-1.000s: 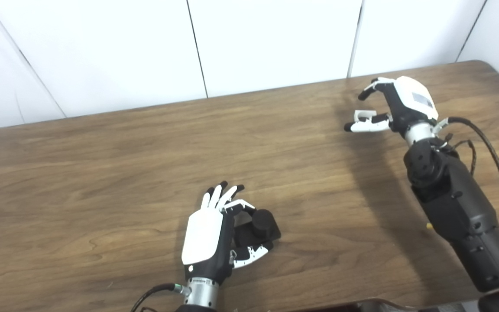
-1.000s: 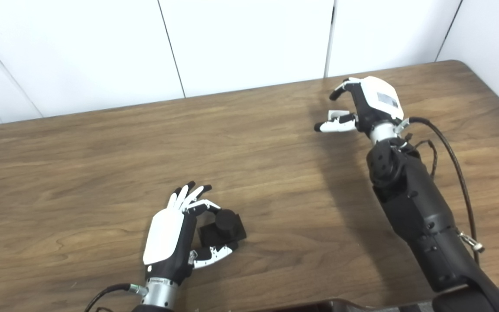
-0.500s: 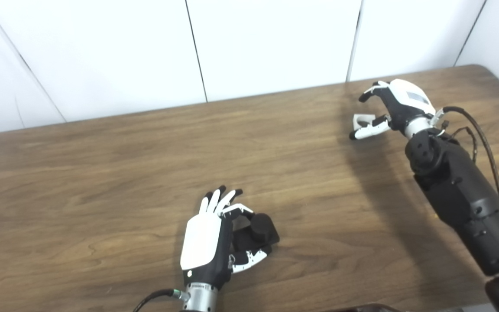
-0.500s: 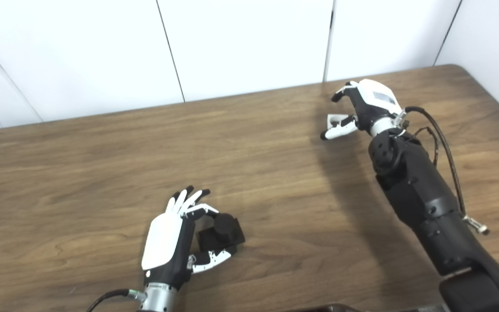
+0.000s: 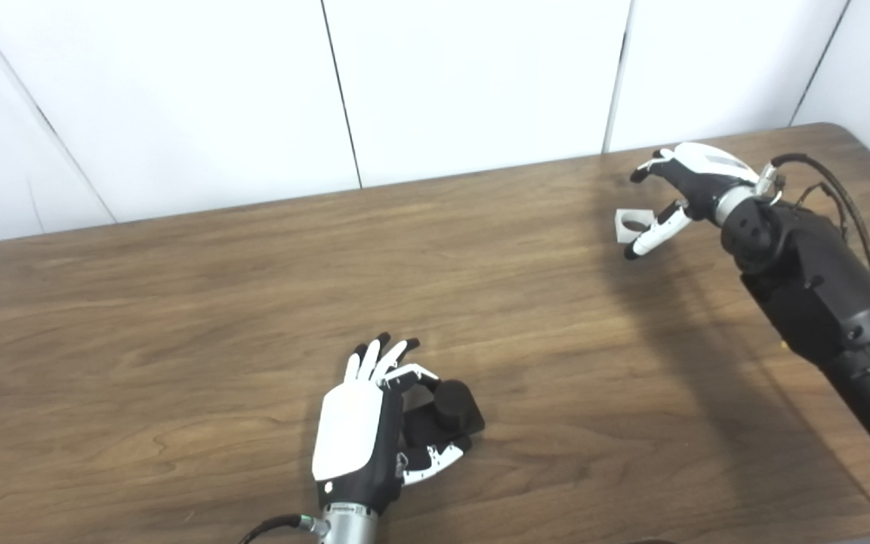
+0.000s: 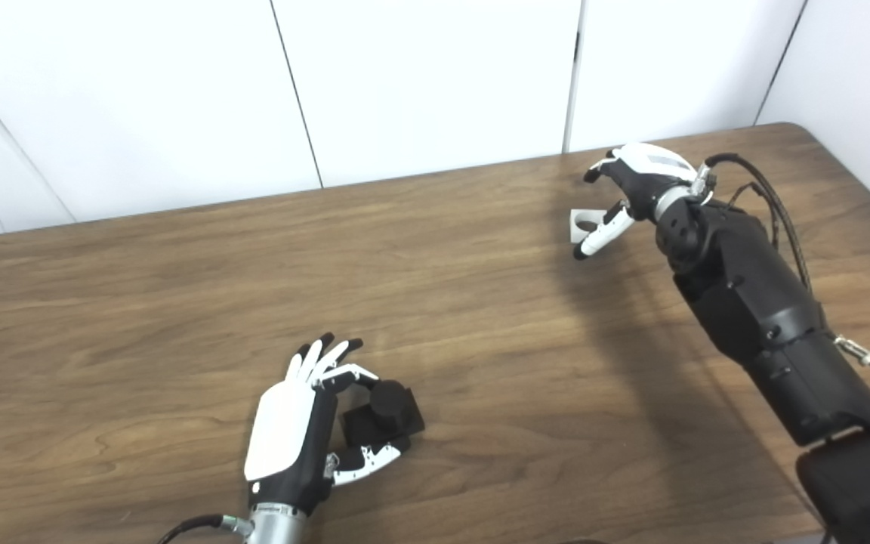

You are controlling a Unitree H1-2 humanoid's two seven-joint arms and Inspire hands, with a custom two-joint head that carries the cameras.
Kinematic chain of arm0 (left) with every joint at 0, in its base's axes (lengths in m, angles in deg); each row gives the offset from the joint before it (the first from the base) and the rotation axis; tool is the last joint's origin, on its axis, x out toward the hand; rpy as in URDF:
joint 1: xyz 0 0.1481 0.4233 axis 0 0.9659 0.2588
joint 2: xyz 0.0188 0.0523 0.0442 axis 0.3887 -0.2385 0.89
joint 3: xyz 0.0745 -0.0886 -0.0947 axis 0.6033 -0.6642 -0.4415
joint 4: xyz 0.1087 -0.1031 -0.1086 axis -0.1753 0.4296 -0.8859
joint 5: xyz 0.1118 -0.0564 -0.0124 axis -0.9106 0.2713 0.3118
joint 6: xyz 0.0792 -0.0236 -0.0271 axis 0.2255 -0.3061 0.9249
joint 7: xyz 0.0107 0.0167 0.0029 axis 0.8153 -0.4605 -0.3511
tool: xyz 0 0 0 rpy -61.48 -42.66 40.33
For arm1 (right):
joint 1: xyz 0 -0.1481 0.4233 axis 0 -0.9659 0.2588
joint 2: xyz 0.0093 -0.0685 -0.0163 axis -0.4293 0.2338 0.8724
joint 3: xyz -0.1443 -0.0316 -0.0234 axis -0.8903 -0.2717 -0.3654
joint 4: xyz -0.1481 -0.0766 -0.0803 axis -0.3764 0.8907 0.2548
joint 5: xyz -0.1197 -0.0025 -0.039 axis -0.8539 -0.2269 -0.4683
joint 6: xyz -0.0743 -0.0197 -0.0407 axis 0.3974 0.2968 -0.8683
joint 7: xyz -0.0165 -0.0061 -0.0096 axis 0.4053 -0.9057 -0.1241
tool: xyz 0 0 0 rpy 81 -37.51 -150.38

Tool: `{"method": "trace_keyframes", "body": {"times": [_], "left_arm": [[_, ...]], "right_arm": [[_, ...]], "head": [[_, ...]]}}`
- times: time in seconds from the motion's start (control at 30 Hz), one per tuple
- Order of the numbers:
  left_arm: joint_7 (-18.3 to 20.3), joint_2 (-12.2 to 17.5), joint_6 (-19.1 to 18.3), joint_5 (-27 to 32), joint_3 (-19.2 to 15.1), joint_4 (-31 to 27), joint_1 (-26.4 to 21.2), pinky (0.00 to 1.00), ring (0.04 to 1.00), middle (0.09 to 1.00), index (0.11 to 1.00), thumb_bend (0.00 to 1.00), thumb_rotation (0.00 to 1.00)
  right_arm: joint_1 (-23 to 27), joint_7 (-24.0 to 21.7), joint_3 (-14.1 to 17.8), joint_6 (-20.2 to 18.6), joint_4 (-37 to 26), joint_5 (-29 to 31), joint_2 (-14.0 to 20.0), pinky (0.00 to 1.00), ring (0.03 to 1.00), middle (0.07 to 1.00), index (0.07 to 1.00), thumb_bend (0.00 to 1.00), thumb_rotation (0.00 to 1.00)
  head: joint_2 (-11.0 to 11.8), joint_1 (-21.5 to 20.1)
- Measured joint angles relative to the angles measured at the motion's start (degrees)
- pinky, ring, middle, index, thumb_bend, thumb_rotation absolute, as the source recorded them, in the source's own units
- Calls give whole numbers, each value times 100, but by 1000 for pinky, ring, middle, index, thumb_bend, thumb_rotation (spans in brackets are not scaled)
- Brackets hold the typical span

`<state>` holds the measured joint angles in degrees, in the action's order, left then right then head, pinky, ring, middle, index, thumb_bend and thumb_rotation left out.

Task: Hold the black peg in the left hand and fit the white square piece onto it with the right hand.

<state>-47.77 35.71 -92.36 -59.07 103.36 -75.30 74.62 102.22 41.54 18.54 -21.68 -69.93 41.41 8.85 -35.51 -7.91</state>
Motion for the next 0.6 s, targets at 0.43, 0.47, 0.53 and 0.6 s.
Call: {"method": "trace_keyframes", "body": {"times": [0.43, 0.47, 0.53, 0.6], "left_arm": [[-5, 0, -6, 3, -2, 1, 1, 1000, 978, 892, 490, 517, 74], [-5, 0, -6, 3, -2, 1, 1, 1000, 976, 891, 490, 517, 75], [-4, 0, -8, 3, -1, 1, 1, 1000, 976, 891, 490, 517, 74], [-4, 0, -7, 3, -1, 0, 1, 1000, 977, 892, 490, 517, 74]], "right_arm": [[327, -523, -341, 37, 325, -75, 230, 949, 1000, 986, 825, 945, 331], [345, -529, -352, 37, 333, -78, 229, 948, 1000, 985, 821, 942, 332], [396, -543, -389, 37, 389, -92, 226, 960, 1000, 984, 820, 937, 329], [470, -577, -431, 32, 514, -119, 221, 954, 1000, 984, 820, 933, 331]], "head": [[-9, -18], [-9, -18], [-17, -9], [-18, -9]]}}
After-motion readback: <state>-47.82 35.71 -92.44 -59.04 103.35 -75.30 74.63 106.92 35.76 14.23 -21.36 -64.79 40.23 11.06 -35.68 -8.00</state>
